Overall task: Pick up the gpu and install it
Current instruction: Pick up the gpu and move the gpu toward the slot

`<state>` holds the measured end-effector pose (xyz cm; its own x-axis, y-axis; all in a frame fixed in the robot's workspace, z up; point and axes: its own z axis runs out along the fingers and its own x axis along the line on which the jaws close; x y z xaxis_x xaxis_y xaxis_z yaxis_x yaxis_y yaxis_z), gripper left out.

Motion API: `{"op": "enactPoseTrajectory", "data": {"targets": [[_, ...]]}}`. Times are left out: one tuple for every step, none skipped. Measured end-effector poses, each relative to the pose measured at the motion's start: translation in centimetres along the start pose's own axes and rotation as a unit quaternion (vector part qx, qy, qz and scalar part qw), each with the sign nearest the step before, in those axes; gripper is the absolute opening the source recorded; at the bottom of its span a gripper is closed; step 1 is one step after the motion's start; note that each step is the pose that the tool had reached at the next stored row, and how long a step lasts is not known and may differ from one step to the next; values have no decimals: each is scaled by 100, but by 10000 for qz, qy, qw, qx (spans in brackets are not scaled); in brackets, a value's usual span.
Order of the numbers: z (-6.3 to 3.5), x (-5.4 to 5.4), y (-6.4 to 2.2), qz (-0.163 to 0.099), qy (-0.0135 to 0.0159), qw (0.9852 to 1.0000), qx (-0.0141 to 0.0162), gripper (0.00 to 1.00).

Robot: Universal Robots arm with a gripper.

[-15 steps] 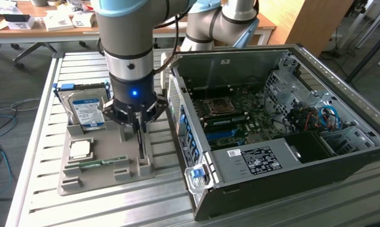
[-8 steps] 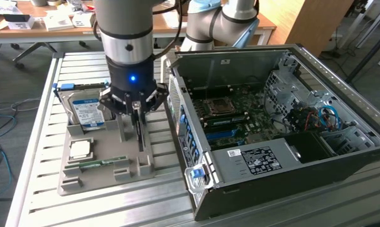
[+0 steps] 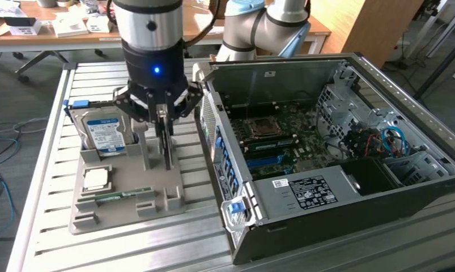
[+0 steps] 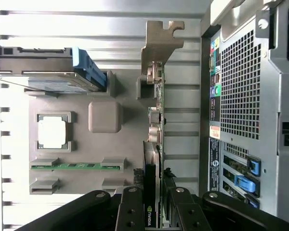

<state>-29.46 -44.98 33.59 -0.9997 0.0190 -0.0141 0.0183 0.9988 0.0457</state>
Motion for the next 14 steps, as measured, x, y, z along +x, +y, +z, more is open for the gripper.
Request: {"op": "enactPoseTrajectory", "data": {"targets": [[-45, -1, 2, 0, 0, 10000, 0, 26], [-90, -2, 4, 0, 1, 10000, 0, 26], [-139, -2, 6, 0, 0, 10000, 0, 26], [-183, -3, 8, 0, 0, 10000, 0, 26], [-228, -4, 10, 0, 0, 10000, 0, 26], [-272, -4, 12, 0, 1, 10000, 0, 26], [-316, -5, 14, 0, 0, 10000, 0, 26], [-358, -5, 16, 0, 0, 10000, 0, 26], [-399, -6, 18, 0, 0, 10000, 0, 26], [-443, -7, 20, 0, 0, 10000, 0, 26], [-485, -7, 22, 0, 0, 10000, 0, 26], [-527, -8, 24, 0, 0, 10000, 0, 26], [-567, -9, 26, 0, 0, 10000, 0, 26], [-605, -9, 27, 0, 0, 10000, 0, 26]]}}
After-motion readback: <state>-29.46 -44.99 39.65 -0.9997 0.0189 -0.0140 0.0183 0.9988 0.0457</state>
